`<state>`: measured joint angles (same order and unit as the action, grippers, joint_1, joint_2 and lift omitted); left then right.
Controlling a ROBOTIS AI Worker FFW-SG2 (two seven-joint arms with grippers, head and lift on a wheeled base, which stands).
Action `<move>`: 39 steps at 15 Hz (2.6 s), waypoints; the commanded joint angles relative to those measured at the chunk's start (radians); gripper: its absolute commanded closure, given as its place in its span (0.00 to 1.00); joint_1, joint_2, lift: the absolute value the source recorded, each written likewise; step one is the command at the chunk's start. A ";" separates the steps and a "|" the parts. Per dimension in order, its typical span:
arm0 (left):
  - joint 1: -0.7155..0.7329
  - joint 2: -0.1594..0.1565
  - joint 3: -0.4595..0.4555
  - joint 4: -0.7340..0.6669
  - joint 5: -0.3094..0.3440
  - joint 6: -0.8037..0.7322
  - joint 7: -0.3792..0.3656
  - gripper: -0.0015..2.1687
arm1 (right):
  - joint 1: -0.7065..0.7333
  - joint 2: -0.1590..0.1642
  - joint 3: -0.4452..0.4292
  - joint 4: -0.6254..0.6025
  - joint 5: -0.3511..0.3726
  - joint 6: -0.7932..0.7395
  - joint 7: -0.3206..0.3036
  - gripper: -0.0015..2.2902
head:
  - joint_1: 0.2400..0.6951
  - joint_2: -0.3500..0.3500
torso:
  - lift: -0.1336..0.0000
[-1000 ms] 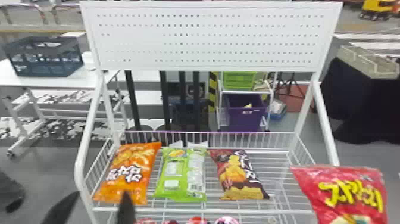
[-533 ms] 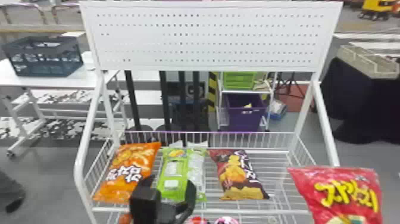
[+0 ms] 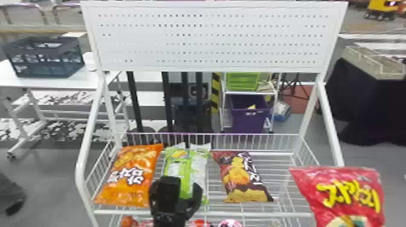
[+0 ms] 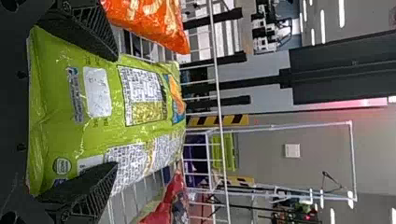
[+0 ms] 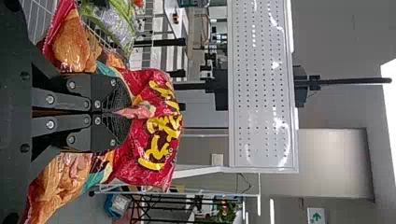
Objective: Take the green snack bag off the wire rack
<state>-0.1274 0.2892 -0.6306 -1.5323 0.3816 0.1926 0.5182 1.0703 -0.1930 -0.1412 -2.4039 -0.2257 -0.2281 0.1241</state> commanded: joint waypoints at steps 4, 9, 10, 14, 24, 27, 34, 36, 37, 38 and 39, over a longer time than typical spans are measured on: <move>-0.015 -0.002 -0.008 0.018 0.017 -0.003 0.057 0.68 | -0.001 -0.005 -0.001 0.000 -0.001 0.010 -0.001 0.95 | 0.57 0.50 | 1.00; 0.012 0.016 0.005 -0.022 0.020 0.000 0.043 0.83 | -0.015 -0.006 0.005 0.006 0.000 0.016 -0.006 0.95 | 0.57 0.50 | 1.00; 0.020 0.018 0.008 -0.029 0.020 0.000 0.046 0.83 | -0.016 -0.006 0.006 0.008 0.002 0.019 -0.007 0.95 | 0.57 0.50 | 1.00; 0.100 0.033 0.035 -0.157 -0.001 -0.006 0.069 0.83 | -0.021 -0.006 0.009 0.011 0.003 0.019 -0.007 0.95 | 0.57 0.50 | 1.00; 0.466 0.157 0.272 -0.666 -0.085 -0.018 0.094 0.82 | -0.032 -0.009 0.015 0.019 0.005 0.019 -0.012 0.93 | 0.57 0.50 | 1.00; 0.621 0.171 0.385 -0.755 -0.101 -0.080 0.083 0.82 | -0.035 -0.013 0.022 0.020 0.006 0.022 -0.012 0.93 | 0.57 0.50 | 1.00; 0.920 0.113 0.652 -0.807 -0.107 -0.359 -0.075 0.83 | -0.036 -0.014 0.025 0.026 0.005 0.022 -0.012 0.93 | 0.57 0.50 | 1.00; 0.970 0.067 0.736 -0.821 -0.053 -0.365 -0.228 0.83 | -0.032 -0.014 0.025 0.020 0.006 0.022 -0.012 0.93 | 0.57 0.50 | 1.00; 0.980 0.045 0.762 -0.827 -0.046 -0.344 -0.265 0.83 | -0.030 -0.014 0.025 0.017 0.008 0.022 -0.012 0.93 | 0.57 0.50 | 1.00; 0.980 0.044 0.762 -0.827 -0.050 -0.325 -0.264 0.83 | -0.027 -0.014 0.025 0.015 0.009 0.022 -0.012 0.93 | 0.57 0.50 | 1.00; 0.980 0.044 0.761 -0.827 -0.052 -0.322 -0.264 0.83 | -0.026 -0.014 0.026 0.014 0.011 0.022 -0.012 0.93 | 0.57 0.50 | 1.00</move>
<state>0.8500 0.3380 0.1255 -2.3580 0.3305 -0.1418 0.2514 1.0417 -0.2072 -0.1162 -2.3869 -0.2174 -0.2062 0.1119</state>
